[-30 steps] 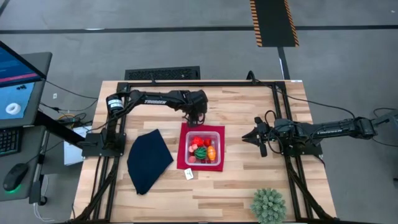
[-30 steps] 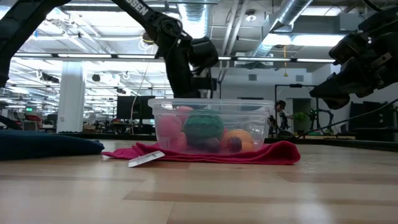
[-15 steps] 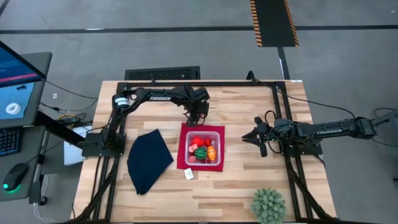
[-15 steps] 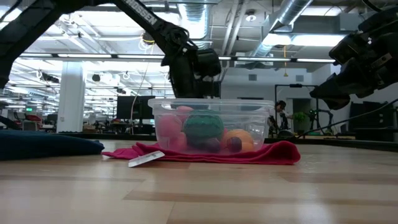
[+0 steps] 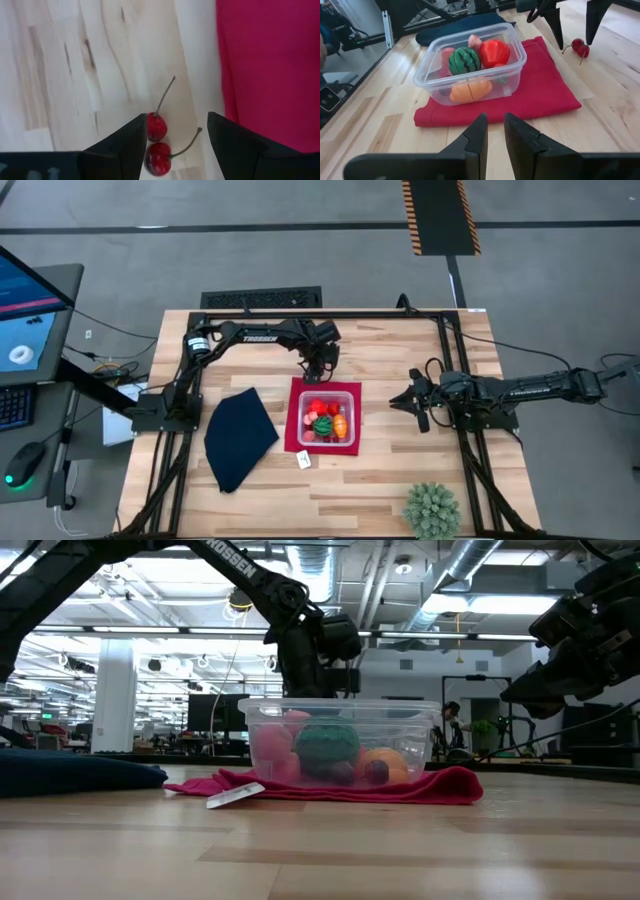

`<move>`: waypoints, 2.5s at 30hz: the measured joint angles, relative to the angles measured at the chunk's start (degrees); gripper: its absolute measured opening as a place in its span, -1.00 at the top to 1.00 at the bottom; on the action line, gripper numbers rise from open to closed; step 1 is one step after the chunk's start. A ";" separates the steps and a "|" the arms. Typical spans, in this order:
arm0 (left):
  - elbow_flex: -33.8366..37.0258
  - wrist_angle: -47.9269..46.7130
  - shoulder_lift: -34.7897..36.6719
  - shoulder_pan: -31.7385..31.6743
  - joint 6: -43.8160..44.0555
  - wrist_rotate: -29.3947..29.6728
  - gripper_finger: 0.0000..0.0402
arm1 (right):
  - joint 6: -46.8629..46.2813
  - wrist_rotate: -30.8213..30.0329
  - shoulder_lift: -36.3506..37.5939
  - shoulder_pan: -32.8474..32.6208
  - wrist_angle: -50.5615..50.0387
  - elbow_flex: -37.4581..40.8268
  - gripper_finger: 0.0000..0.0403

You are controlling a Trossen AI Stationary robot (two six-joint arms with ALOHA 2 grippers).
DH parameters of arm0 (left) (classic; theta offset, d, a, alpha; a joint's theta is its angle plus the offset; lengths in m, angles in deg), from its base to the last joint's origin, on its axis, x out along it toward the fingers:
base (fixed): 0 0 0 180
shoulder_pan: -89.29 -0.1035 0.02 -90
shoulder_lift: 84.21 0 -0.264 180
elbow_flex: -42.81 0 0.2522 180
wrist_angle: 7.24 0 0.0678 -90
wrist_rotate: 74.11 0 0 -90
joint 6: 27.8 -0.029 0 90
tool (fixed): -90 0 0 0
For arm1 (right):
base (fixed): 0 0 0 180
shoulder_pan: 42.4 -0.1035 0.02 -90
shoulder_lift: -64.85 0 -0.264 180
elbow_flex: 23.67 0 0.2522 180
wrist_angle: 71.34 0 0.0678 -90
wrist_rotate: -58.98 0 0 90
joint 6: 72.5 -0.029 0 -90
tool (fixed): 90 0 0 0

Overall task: Pick and placing Produce into tupperware
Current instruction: Put the cherry in the transparent bin

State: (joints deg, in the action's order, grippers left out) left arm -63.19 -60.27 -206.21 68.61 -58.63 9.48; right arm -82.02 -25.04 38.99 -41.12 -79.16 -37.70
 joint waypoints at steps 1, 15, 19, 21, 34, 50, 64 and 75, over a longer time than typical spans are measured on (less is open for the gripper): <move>0.00 0.16 0.00 0.00 -0.01 -0.56 0.01 | -0.02 0.02 0.00 -0.01 0.00 0.00 0.56; 0.04 1.11 0.00 0.54 2.83 -2.58 0.01 | 0.00 0.02 0.00 -0.01 0.00 0.02 0.56; 0.07 -4.90 0.00 0.11 3.84 2.28 0.01 | -0.02 0.02 0.00 -0.02 0.00 0.00 0.56; 0.07 -5.66 0.00 -0.44 4.39 2.35 0.01 | 0.00 0.02 0.00 -0.02 0.00 0.02 0.56; 0.65 -7.54 0.00 -2.74 -1.57 4.02 0.01 | -0.02 0.02 0.00 -0.02 0.00 0.02 0.56; 0.70 -10.97 0.02 -4.39 0.59 0.80 0.01 | -0.02 0.02 0.00 -0.02 0.00 0.02 0.56; 3.87 -6.33 0.09 -5.08 -0.80 -2.28 0.43 | -0.02 0.02 0.00 -0.02 0.01 0.00 0.56; 4.31 -3.69 0.09 -4.95 -3.06 -3.66 0.77 | -0.01 0.02 0.00 -0.01 0.02 0.01 0.56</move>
State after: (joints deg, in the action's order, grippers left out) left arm -58.89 -63.96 -206.12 63.67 -61.69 5.82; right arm -82.02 -25.03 38.99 -41.13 -79.14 -37.69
